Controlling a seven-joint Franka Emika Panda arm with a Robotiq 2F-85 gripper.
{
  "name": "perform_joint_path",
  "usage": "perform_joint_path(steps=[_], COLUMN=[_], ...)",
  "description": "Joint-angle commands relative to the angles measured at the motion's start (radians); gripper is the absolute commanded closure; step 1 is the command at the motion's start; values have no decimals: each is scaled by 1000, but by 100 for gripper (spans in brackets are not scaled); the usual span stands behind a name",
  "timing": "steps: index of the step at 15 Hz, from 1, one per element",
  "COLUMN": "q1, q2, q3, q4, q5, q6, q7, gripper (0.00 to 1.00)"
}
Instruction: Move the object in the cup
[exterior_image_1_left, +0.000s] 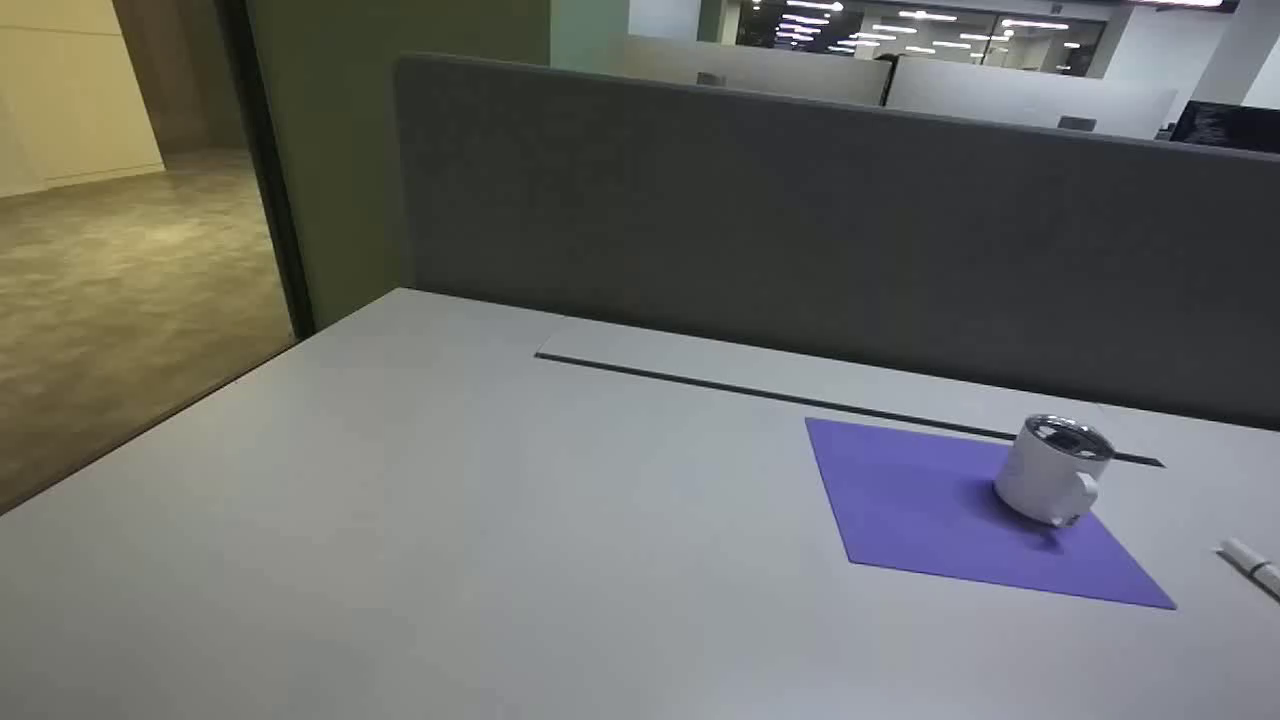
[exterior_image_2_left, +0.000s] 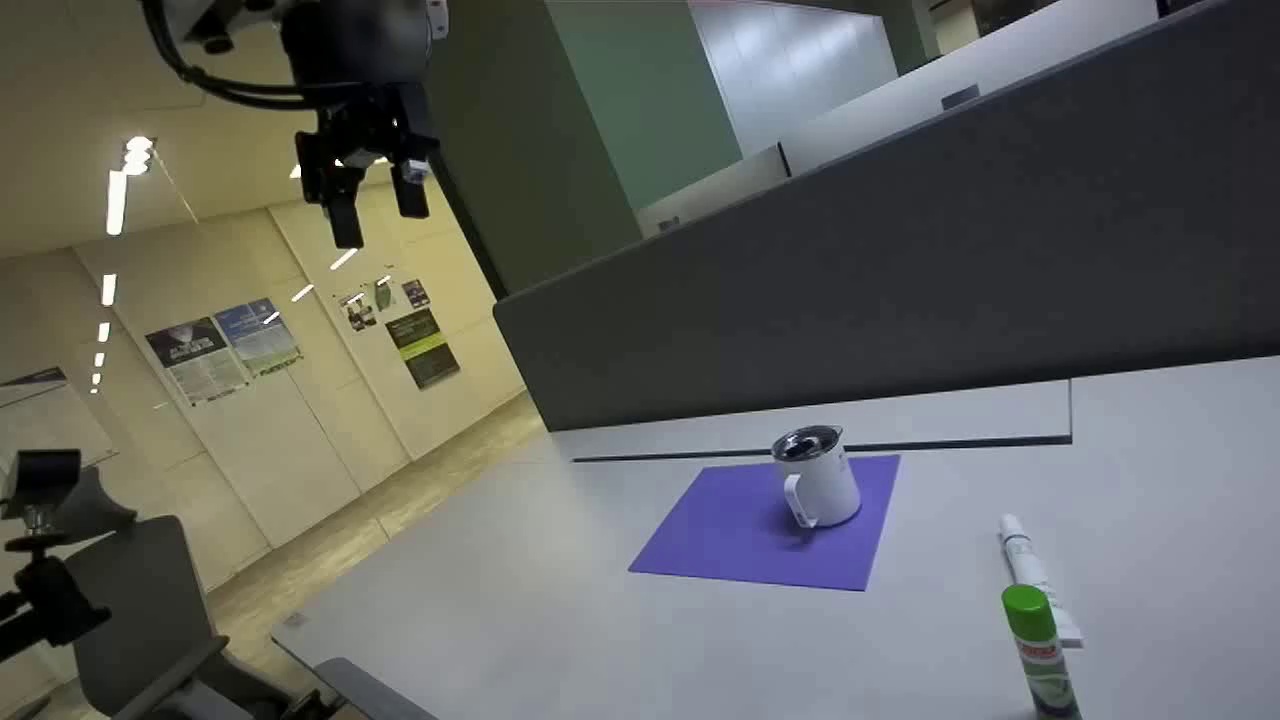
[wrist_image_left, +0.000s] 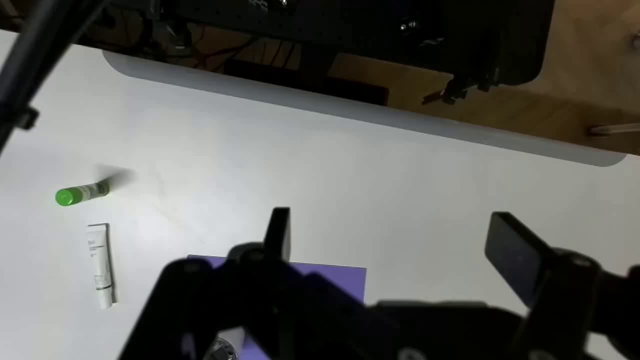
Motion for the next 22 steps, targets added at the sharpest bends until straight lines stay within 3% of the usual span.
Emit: perform_joint_path(steps=[1,6,13,16,18,20,21,22], q1=[0,0,-85,-110,-123,-137,-139,-144], q2=[1,1,174,317,425,529,420,458], q3=[0,0,-67,-107,-120,-119,-107,-105], q4=[2,2,85,151,213,296,175,197], q5=[0,0,-204,-199,-154,-83,-132,-125], q6=[0,1,432,590,646,614,659,663], q7=[0,0,-60,-103,-132,-138,-125,-128], gripper=[0,0,0,0,0,0,0,0])
